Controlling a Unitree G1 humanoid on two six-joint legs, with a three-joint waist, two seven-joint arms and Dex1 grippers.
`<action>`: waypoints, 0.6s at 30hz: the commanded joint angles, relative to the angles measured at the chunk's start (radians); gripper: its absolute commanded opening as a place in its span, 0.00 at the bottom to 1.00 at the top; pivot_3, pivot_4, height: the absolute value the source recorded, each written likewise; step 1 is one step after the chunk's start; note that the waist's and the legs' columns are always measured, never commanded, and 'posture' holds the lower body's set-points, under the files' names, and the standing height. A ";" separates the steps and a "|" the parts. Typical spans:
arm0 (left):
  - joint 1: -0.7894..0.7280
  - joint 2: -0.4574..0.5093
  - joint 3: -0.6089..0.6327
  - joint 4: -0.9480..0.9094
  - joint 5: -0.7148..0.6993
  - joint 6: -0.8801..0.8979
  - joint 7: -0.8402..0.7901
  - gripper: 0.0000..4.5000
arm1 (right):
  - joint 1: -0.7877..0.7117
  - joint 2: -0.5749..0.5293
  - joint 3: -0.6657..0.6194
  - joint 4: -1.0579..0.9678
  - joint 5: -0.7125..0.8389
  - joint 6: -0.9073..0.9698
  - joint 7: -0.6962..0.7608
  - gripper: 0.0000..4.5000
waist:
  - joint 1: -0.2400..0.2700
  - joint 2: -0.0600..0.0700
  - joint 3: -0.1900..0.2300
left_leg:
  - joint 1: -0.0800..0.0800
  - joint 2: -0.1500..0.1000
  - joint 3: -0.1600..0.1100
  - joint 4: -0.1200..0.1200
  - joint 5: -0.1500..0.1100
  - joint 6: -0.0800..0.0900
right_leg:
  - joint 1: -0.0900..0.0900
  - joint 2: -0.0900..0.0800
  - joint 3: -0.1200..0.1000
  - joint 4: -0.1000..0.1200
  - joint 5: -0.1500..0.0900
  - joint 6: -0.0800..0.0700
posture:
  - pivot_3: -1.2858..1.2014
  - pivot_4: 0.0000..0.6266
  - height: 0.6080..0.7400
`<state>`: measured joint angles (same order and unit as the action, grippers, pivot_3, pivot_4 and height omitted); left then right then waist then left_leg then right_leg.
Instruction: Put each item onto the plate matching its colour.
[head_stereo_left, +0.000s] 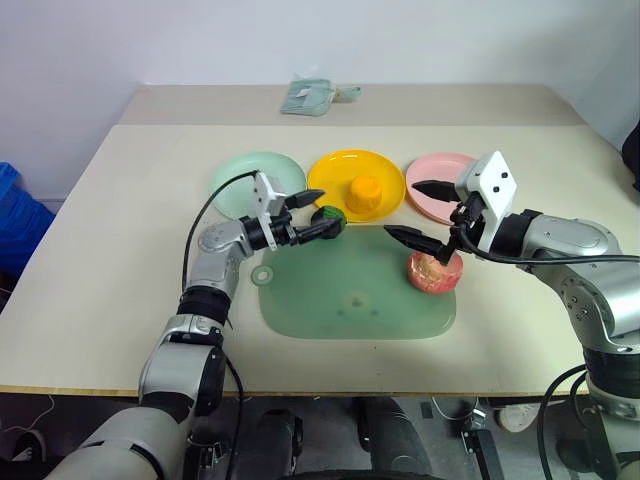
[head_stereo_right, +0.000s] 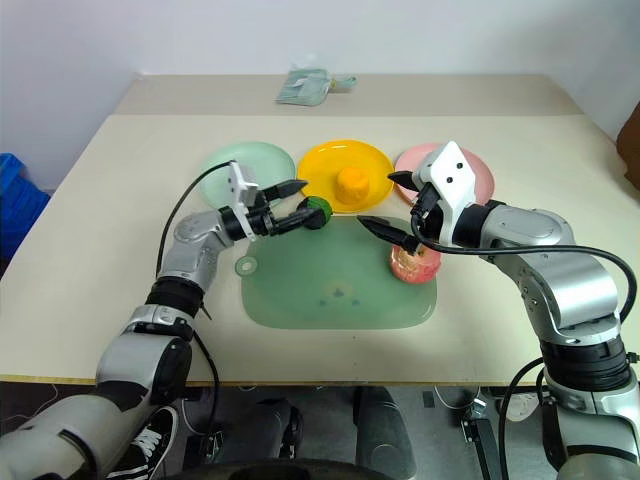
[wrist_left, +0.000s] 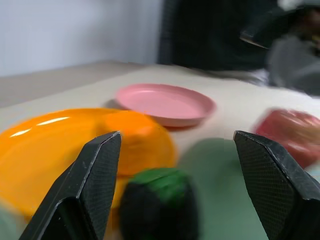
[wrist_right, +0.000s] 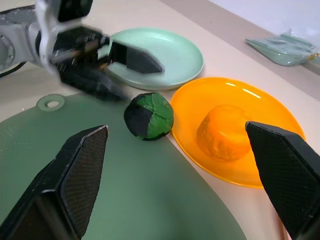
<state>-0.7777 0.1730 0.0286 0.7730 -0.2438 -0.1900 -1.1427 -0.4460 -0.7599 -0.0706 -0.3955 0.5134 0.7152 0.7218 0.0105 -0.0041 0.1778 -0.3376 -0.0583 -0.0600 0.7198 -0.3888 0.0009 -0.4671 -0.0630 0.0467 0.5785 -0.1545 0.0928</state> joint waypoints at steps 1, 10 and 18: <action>-0.024 -0.015 -0.037 0.021 0.080 -0.072 0.114 0.82 | -0.005 -0.001 -0.018 -0.029 -0.001 -0.010 -0.006 1.00 | 0.002 0.000 0.000 | 0.000 0.000 0.000 0.000 0.000 0.000 | 0.000 0.000 0.000 0.000 0.000 0.000 | 0.52 0.24 1.00; -0.034 -0.038 -0.050 0.070 0.134 -0.132 0.262 0.82 | 0.009 -0.006 -0.028 -0.039 0.004 -0.007 -0.013 1.00 | 0.002 0.000 0.000 | 0.000 0.000 0.000 0.000 0.000 -0.001 | 0.000 0.000 0.000 0.001 0.000 0.000 | 0.52 0.24 1.00; -0.006 -0.049 -0.076 0.078 0.170 -0.100 0.323 0.82 | 0.002 -0.004 -0.020 -0.034 0.002 -0.012 -0.009 1.00 | 0.002 0.000 0.000 | 0.000 0.000 0.000 0.000 0.000 -0.001 | 0.000 0.000 0.000 0.001 0.000 0.000 | 0.52 0.24 1.00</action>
<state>-0.7970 0.1264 -0.0271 0.8572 -0.0899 -0.3034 -0.8317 -0.4325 -0.7607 -0.0714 -0.3993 0.5148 0.7154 0.7117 0.0130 -0.0041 0.1778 -0.3375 -0.0583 -0.0601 0.7198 -0.3884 0.0000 -0.4670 -0.0630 0.0467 0.5791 -0.1545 0.0928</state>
